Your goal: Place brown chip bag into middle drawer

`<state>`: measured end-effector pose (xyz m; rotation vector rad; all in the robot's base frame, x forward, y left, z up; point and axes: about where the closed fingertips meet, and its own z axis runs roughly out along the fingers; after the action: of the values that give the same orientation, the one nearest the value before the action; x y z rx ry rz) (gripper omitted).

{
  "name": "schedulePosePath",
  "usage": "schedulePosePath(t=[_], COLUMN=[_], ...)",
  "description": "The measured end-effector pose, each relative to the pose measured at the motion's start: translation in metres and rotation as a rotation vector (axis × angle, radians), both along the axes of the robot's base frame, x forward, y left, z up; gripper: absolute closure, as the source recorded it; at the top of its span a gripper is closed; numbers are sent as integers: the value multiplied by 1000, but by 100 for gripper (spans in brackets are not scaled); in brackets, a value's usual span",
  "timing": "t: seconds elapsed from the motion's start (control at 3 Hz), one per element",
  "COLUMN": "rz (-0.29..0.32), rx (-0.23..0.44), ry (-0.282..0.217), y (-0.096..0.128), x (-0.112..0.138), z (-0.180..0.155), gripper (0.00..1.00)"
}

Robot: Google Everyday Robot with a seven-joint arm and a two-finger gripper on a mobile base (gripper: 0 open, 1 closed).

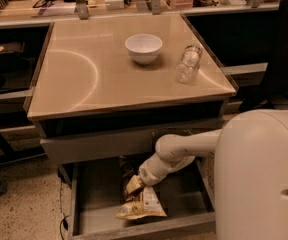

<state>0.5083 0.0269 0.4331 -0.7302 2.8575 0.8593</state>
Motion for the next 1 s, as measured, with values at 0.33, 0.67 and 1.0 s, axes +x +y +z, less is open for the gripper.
schedulePosePath(t=[0.33,0.67,1.0], rz=[0,0,0], rx=[0,0,0], ry=[0,0,0], y=[0,0,0], x=[0,0,0], z=[0,0,0], gripper=[57,34,10])
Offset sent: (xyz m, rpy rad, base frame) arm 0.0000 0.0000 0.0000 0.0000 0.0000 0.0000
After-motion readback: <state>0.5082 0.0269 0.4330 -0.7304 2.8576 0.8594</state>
